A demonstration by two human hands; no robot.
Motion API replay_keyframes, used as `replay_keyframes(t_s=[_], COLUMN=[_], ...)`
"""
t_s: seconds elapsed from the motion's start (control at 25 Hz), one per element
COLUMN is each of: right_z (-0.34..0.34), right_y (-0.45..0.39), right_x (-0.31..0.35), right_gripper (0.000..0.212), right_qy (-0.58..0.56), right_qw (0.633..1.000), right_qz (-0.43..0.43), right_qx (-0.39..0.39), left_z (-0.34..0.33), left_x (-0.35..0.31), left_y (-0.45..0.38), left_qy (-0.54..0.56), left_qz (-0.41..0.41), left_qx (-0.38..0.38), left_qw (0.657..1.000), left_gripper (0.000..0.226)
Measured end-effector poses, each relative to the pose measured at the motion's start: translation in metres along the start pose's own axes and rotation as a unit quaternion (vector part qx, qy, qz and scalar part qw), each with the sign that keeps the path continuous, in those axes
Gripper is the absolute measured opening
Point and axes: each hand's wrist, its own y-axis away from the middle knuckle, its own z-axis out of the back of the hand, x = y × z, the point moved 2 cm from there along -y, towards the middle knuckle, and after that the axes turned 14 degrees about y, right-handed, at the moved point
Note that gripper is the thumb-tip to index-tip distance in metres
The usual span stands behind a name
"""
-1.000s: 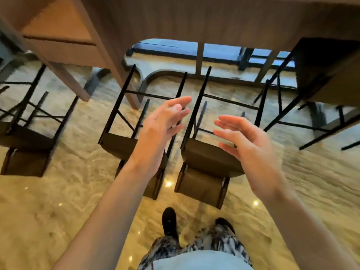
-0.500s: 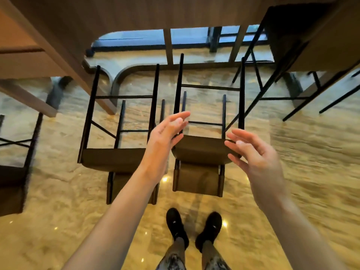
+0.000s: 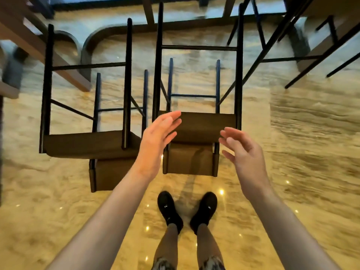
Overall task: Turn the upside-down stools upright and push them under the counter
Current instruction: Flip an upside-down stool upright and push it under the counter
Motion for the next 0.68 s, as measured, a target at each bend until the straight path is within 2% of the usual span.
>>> replay_keyframes(t_s=[0.12,0.28,0.44,0.56,0.68], right_z=[-0.011,-0.028,-0.047,-0.059,-0.068], right_y=[-0.025,-0.058,-0.095,-0.119,-0.141], right_x=[-0.058,-0.134,-0.219,-0.277,-0.341], right_gripper=[0.024,0.02,0.02,0.022,0.026], right_qy=[0.018,0.037,0.053,0.062,0.077], right_qw=[0.999,0.996,0.991,0.988,0.981], right_qz=[-0.036,-0.077,-0.115,-0.138,-0.171], right_qx=[-0.01,-0.021,-0.035,-0.041,-0.041], left_z=[0.025,0.057,0.091,0.115,0.143], left_x=[0.06,0.131,0.211,0.262,0.321], left_y=[-0.015,-0.031,-0.051,-0.065,-0.08], left_qy=[-0.005,-0.002,0.006,0.005,-0.002], left_qz=[0.039,0.086,0.134,0.164,0.197], left_qx=[-0.031,-0.067,-0.108,-0.133,-0.157], left_qw=[0.999,0.994,0.985,0.977,0.968], left_gripper=[0.045,0.055,0.041,0.046,0.023])
